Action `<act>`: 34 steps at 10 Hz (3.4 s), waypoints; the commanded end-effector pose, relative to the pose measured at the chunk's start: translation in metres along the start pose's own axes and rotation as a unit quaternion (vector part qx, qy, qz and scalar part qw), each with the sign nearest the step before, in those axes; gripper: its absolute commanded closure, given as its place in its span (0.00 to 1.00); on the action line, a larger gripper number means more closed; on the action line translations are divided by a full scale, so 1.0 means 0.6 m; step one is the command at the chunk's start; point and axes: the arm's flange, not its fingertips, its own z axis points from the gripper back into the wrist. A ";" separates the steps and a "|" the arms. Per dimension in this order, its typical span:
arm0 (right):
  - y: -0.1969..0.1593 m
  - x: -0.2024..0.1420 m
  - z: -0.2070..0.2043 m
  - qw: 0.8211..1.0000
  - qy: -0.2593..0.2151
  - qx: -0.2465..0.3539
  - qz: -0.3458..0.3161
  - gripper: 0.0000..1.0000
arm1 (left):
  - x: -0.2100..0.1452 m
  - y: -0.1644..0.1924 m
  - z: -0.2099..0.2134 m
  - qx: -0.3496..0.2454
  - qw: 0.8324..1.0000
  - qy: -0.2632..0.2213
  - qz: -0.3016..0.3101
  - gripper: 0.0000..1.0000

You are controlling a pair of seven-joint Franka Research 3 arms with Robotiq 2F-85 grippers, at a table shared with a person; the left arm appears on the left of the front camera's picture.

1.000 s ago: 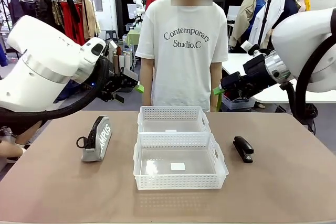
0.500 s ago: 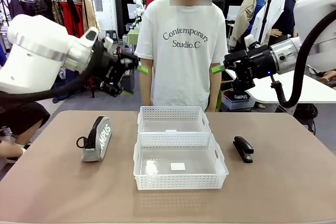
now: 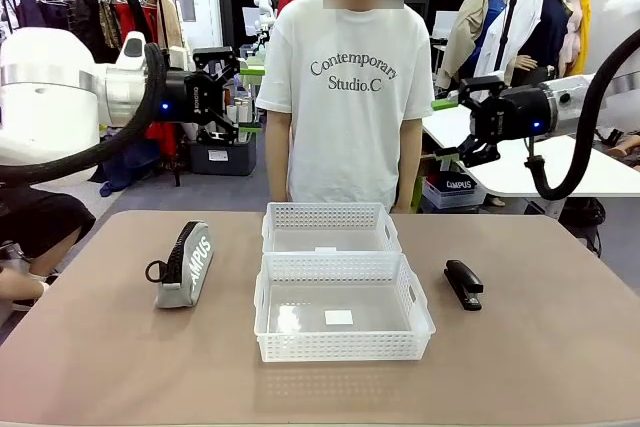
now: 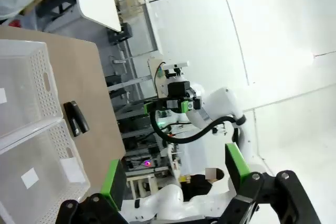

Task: Distribute items into two baskets.
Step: Pick up the Pencil pouch that the person points to.

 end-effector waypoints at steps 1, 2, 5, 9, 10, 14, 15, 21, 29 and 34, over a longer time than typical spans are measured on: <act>0.012 0.025 0.012 0.999 -0.013 0.032 -0.018 0.00 | 0.005 0.014 -0.005 -0.008 1.000 0.015 -0.003 0.00; 0.013 0.034 0.023 0.999 -0.024 0.031 -0.023 0.00 | 0.010 0.018 -0.004 0.000 1.000 0.026 -0.007 0.00; 0.006 0.047 0.034 0.999 -0.011 0.045 -0.025 0.00 | 0.004 0.014 -0.008 -0.009 0.997 0.072 -0.034 0.00; -0.001 0.035 0.039 0.999 -0.017 0.028 -0.022 0.00 | 0.001 0.022 -0.007 0.000 0.999 0.043 -0.004 0.00; 0.011 0.040 0.044 0.997 0.020 0.066 -0.024 0.00 | 0.006 0.012 -0.001 -0.009 0.996 0.084 0.029 0.00; 0.035 0.062 0.065 0.994 0.035 0.102 -0.032 0.00 | 0.027 -0.013 0.018 -0.027 0.993 0.108 0.025 0.00; 0.041 0.067 0.074 0.993 0.031 0.111 -0.039 0.00 | 0.027 -0.015 0.018 -0.022 0.993 0.117 0.022 0.00; 0.053 0.067 0.089 0.991 0.023 0.123 -0.042 0.00 | 0.028 -0.024 0.018 -0.017 0.993 0.120 0.001 0.00; 0.040 0.062 0.084 0.993 0.023 0.107 -0.032 0.00 | 0.025 -0.020 0.015 -0.015 0.993 0.115 0.008 0.00; 0.040 0.062 0.084 0.993 0.023 0.107 -0.032 0.00 | 0.025 -0.020 0.015 -0.015 0.993 0.115 0.008 0.00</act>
